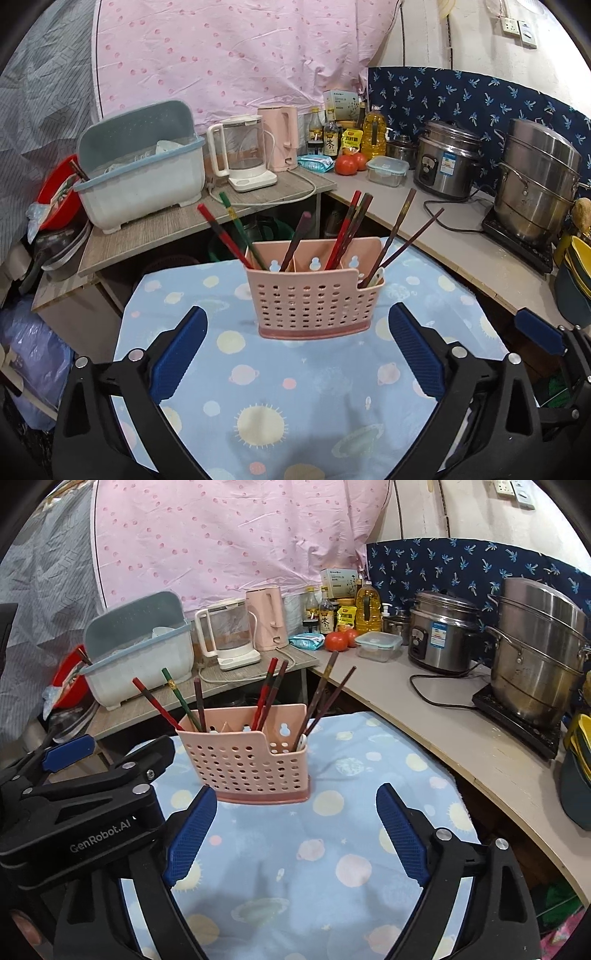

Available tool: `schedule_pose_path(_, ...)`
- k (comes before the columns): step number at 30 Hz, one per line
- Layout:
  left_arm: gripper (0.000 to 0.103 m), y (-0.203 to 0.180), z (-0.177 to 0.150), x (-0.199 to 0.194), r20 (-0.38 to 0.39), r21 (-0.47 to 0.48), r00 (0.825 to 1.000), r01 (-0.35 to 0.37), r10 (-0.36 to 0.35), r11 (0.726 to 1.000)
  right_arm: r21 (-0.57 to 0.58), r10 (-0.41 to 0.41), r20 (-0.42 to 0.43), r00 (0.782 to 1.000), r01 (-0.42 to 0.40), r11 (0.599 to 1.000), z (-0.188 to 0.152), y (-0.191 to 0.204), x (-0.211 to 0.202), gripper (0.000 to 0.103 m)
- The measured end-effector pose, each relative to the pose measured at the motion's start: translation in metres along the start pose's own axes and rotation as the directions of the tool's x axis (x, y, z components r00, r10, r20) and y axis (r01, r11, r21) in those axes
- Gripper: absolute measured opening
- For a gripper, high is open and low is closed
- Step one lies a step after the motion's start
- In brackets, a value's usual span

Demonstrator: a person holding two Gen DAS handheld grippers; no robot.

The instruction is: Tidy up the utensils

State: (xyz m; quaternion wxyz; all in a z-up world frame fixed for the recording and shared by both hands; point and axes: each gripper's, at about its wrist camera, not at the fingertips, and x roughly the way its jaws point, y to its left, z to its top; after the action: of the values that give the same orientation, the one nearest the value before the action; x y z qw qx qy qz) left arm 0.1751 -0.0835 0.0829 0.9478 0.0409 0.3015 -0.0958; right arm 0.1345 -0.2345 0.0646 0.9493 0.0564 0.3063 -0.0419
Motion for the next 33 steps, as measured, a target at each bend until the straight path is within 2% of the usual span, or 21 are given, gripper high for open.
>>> schedule_pose_path(3,0.096,0.004,-0.01,0.0,-0.009,-0.014,1.0,-0.011,0.011,1.0,-0.003,-0.023,0.001,1.0,0.023,1.0,-0.007,-0.002,-0.002,0.088)
schedule_pose_path(4,0.096,0.005,-0.012,0.0,-0.015,-0.019,1.0,-0.01,0.009,1.0,-0.001,-0.031,0.001,1.0,0.031,1.0,-0.01,-0.003,-0.002,0.098)
schedule_pose_path(14,0.096,0.013,-0.035,-0.005,-0.044,-0.037,0.998,-0.038,0.036,0.999,-0.008,-0.036,-0.021,0.999,0.036,0.999,-0.026,-0.004,-0.006,0.097)
schedule_pose_path(33,0.096,0.013,-0.053,-0.003,-0.092,-0.004,0.991,-0.1,0.099,0.995,0.022,-0.047,-0.031,0.998,0.048,0.999,-0.035,-0.011,-0.012,0.097)
